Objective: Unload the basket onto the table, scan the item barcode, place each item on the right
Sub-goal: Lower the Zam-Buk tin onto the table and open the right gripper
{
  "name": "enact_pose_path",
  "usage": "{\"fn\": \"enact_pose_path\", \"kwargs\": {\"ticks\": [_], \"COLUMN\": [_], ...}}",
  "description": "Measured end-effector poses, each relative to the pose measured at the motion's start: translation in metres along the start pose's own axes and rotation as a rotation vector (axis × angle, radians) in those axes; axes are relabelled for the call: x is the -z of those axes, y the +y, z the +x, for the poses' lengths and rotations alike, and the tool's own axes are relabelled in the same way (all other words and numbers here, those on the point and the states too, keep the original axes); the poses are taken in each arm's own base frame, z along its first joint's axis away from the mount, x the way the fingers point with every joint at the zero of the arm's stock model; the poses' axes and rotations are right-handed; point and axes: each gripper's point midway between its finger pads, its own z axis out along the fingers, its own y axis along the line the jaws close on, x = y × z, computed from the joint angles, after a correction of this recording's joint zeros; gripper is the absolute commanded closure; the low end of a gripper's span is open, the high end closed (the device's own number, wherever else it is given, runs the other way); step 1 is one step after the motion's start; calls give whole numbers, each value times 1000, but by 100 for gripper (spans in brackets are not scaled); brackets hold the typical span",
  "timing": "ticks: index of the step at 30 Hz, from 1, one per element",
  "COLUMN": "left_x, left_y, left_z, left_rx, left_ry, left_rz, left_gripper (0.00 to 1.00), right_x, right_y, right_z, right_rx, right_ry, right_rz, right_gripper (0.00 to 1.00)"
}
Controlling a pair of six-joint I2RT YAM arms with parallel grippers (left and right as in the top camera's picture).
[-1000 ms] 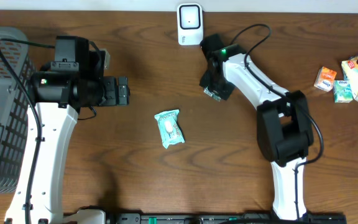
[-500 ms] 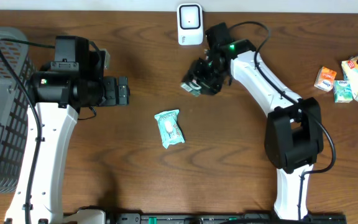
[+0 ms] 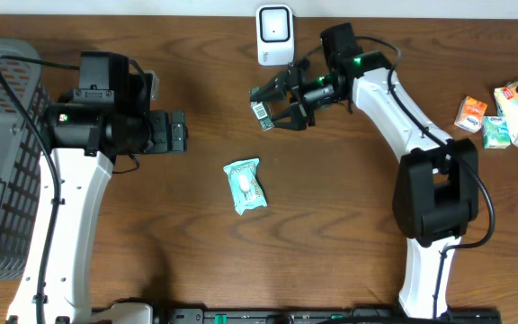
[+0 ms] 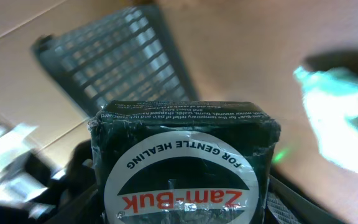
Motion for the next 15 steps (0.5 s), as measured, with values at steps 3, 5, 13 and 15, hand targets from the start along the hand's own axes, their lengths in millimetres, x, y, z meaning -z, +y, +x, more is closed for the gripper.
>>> {"fn": "enact_pose_path", "kwargs": {"ticks": [3, 5, 13, 15], "left_x": [0, 0, 0, 0], "left_y": [0, 0, 0, 0], "left_z": [0, 0, 0, 0], "left_rx": [0, 0, 0, 0], "left_ry": [0, 0, 0, 0], "left_rz": [0, 0, 0, 0], "left_gripper": [3, 2, 2, 2], "right_x": [5, 8, 13, 13], "right_y": [7, 10, 16, 17], "right_z": [5, 6, 6, 7], "right_rx": [-52, -92, -186, -193], "right_ry": [38, 53, 75, 79], "right_rz": [-44, -61, -93, -95], "right_gripper": [38, 38, 38, 38]}}
